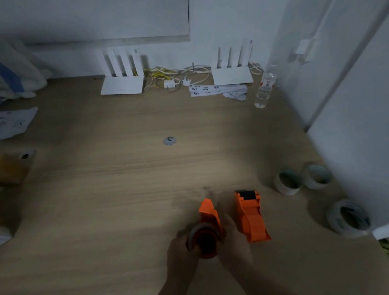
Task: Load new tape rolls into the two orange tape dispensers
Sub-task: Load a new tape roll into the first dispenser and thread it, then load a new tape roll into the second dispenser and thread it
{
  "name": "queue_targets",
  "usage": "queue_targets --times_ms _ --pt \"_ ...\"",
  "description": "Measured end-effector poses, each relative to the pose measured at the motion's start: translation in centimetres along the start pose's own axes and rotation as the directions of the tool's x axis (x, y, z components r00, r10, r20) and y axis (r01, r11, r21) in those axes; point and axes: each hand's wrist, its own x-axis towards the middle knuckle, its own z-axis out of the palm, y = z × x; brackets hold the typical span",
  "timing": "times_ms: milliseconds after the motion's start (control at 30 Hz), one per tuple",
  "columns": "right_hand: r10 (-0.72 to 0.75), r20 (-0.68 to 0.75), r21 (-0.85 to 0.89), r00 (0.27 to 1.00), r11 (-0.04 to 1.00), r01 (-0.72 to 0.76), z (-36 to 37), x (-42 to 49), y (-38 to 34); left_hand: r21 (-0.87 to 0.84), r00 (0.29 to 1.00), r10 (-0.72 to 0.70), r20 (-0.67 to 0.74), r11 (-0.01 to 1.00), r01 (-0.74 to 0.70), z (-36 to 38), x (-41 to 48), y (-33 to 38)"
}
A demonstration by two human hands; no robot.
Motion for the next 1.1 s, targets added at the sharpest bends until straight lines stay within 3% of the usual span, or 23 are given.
queue_targets --times_ms 233,400,467,633,800,1100 --pt "0.021 0.05 -0.025 0.999 0.999 -0.02 0.0 0.4 0.2 0.004 1.0 -0.025 -0.004 1.0 0.025 0.6 0.2 -1.0" --pt "-0.11 0.018 0.026 0.994 0.994 0.11 -1.0 -0.2 0.1 -0.122 0.966 -0.037 -0.255 0.992 0.005 0.9 -0.8 0.8" --pt "-0.14 -0.022 0.087 0.99 0.986 0.142 -1.8 -0.4 0.0 -0.173 0.962 -0.007 -0.273 0.984 -0.042 0.8 -1.1 2.8" --pt "-0.203 -0.112 0.217 0.973 0.95 0.223 -5.5 -0.1 0.9 -0.301 0.968 0.066 -0.244 0.943 -0.14 1.9 -1.2 8.2" --pt "-0.214 -0.191 0.278 0.958 0.924 0.262 -10.1 0.9 3.5 -0.404 0.988 0.13 -0.086 0.902 -0.154 5.1 -1.2 12.3" --pt "-0.018 -0.3 0.141 0.954 0.988 0.063 -21.2 1.5 11.3 -0.409 0.962 0.26 0.086 0.889 -0.203 13.4 -2.8 19.7"
